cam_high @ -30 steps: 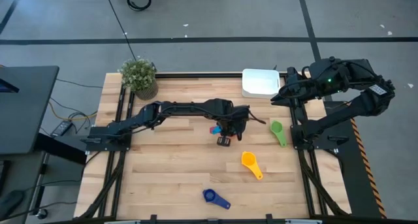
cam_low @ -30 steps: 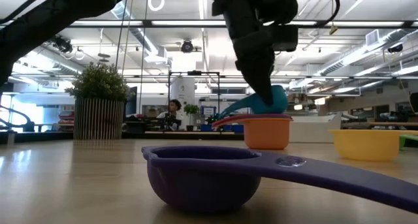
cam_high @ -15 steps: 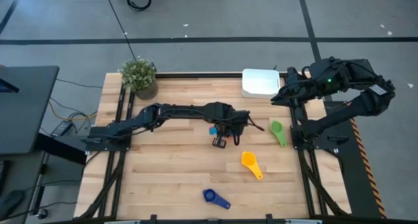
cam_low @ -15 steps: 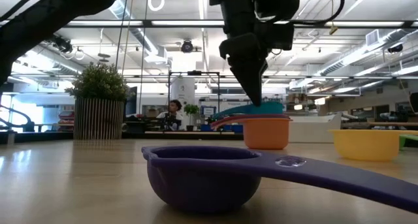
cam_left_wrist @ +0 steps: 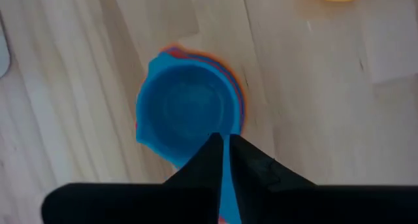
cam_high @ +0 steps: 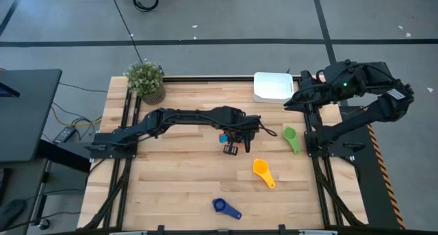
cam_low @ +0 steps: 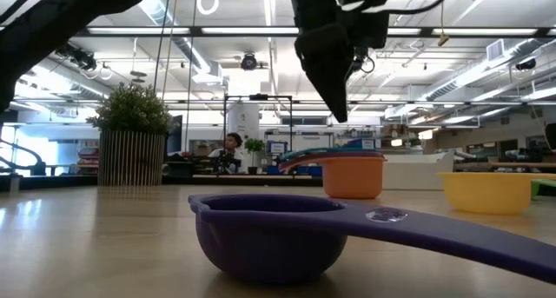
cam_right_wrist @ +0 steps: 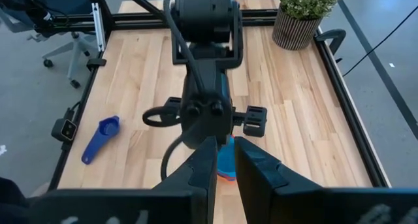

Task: Nest measuring cups in basket
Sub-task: Stack the light blue measuring cup on top of the red measuring cup, then stack the yellow measuring cup on top of the light blue measuring cup

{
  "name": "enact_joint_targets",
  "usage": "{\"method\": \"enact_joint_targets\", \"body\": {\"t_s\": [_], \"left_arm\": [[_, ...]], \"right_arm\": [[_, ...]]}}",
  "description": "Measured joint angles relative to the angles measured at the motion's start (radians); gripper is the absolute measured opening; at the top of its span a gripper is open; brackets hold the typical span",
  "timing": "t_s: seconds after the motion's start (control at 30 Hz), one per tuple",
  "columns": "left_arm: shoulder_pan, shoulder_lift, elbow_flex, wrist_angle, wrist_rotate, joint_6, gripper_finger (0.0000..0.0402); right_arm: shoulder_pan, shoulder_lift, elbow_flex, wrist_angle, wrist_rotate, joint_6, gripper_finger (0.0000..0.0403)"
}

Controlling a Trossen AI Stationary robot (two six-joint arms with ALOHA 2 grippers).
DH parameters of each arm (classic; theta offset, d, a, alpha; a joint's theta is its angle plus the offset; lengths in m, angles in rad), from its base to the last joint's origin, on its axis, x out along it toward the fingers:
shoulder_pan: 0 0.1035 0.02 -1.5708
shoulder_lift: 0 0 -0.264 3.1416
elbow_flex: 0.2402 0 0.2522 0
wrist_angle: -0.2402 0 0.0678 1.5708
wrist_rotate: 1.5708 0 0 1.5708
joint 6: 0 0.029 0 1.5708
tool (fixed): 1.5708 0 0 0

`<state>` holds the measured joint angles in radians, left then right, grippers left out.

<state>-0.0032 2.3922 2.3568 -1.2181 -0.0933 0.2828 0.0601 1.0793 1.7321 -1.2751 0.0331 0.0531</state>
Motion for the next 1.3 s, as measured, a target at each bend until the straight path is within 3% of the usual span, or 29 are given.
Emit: {"method": "enact_joint_targets", "body": {"t_s": [0.3,0.6,0.8,1.07,1.3], "left_arm": [[-0.002,-0.015,-0.001,-0.033,0.001,-0.092,0.0034],[-0.009,-0.157,-0.001,-0.106,0.025,-0.418,0.0005],[-0.048,-0.292,-0.001,-0.107,-0.06,-0.675,0.0003],[-0.166,-0.454,-0.001,-0.18,-0.238,-0.828,0.0001],[-0.283,-0.562,0.0,-0.34,-0.344,-0.947,0.0001]], "right_arm": [[0.0,0.0,0.0,-0.012,0.0,0.025,0.0059],[0.0,0.027,0.0,-0.215,-0.04,0.108,0.0054],[0.001,0.053,0.0,-0.289,-0.086,0.197,0.0007],[0.006,0.082,-0.053,-0.275,-0.018,0.511,0.0004],[0.052,0.094,-0.235,-0.176,-0.003,0.844,0.0002]]}}
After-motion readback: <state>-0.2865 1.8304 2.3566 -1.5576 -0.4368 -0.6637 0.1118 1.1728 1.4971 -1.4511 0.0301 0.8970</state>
